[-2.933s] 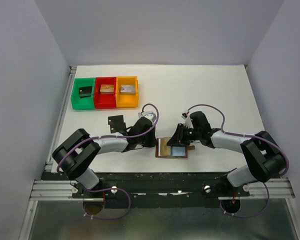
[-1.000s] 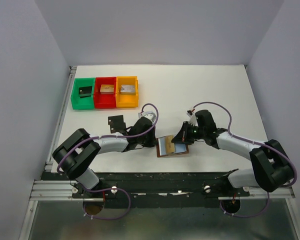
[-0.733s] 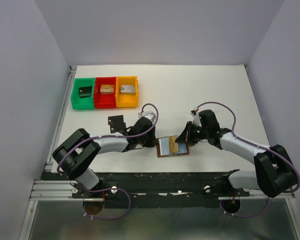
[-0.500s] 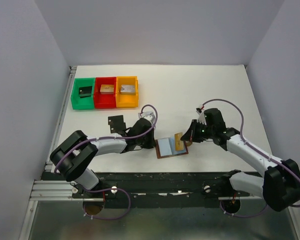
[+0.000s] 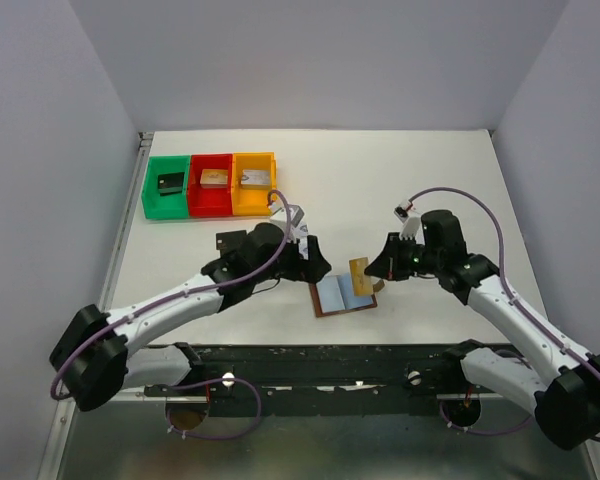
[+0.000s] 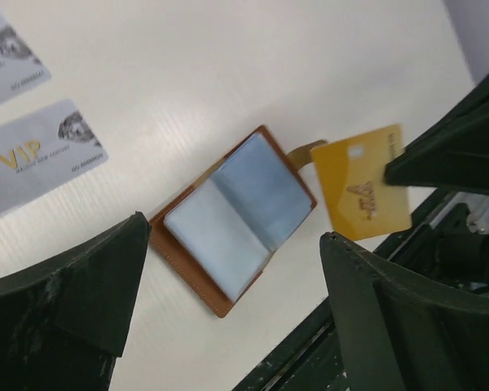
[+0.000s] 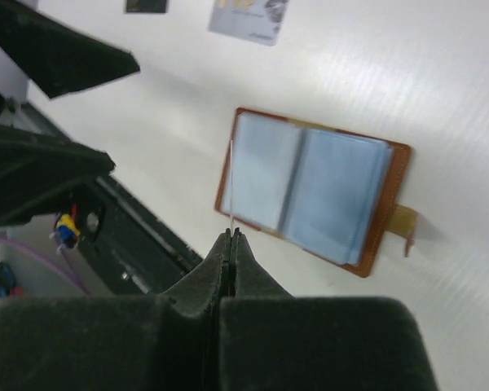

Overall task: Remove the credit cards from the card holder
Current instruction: Remove the credit card from the card holder, then place the credit card at the center of the board.

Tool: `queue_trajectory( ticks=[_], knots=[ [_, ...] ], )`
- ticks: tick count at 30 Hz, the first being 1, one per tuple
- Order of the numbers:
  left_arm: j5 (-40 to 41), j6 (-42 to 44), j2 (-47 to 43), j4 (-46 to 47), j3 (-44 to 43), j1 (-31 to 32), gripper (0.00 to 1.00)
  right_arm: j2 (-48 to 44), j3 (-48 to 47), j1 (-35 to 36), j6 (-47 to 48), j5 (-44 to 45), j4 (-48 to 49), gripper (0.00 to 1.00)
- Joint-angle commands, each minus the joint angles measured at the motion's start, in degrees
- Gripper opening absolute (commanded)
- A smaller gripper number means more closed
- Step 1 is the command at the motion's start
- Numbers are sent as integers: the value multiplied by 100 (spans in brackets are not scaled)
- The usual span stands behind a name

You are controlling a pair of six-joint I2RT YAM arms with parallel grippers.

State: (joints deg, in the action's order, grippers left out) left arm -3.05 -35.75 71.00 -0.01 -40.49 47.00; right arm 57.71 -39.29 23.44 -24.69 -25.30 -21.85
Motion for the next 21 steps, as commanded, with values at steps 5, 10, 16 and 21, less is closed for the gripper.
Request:
queue_trajectory(
  ticks=[5, 10, 16, 21],
  knots=[
    [-1219, 86, -2589, 2485, 1656, -542, 99, -164, -474, 239, 842, -2681, -109, 0],
    [-3654, 374, -2741, 2156, 1194, -1035, 95, 178, -1097, 880, 1368, -2902, -1038, 0],
    [-5019, 885, -2241, 1706, 569, -1035, 90, 249, -1765, 1312, 1879, -2630, -1936, 0],
    [-6110, 499, -1354, 2118, 226, -983, 66, 398, -2223, 1417, 2108, -2463, -2324, 0]
  ],
)
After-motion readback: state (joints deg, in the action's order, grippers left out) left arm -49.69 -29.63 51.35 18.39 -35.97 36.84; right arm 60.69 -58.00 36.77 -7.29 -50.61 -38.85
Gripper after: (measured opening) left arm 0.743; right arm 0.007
